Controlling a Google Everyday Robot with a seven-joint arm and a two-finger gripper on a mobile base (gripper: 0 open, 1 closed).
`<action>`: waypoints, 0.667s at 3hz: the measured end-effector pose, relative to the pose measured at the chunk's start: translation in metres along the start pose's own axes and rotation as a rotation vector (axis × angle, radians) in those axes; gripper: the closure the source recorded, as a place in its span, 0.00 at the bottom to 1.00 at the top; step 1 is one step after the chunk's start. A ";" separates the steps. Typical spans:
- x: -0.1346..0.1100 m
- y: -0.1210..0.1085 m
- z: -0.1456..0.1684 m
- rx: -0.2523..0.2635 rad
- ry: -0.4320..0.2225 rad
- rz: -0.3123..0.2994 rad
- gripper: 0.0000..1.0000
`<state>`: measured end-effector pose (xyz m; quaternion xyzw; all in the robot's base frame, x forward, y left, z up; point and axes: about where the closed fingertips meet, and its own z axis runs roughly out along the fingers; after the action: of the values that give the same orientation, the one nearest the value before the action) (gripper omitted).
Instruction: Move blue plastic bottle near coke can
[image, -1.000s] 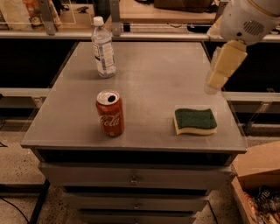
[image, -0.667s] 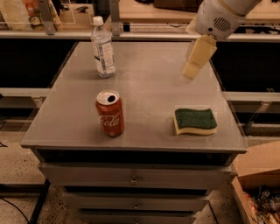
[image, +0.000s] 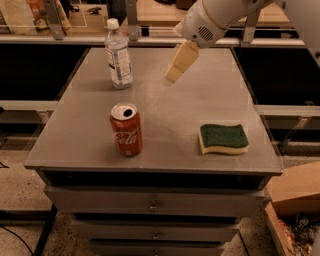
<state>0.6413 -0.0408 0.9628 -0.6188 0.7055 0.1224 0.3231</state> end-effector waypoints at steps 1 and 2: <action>-0.027 -0.009 0.037 0.020 -0.093 -0.027 0.00; -0.042 -0.022 0.068 0.036 -0.166 -0.009 0.00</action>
Offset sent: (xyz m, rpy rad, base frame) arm 0.0721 0.0964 -0.0320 0.2505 -0.0918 0.0016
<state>0.6840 0.0273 0.9418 -0.6037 0.6757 0.1591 0.3922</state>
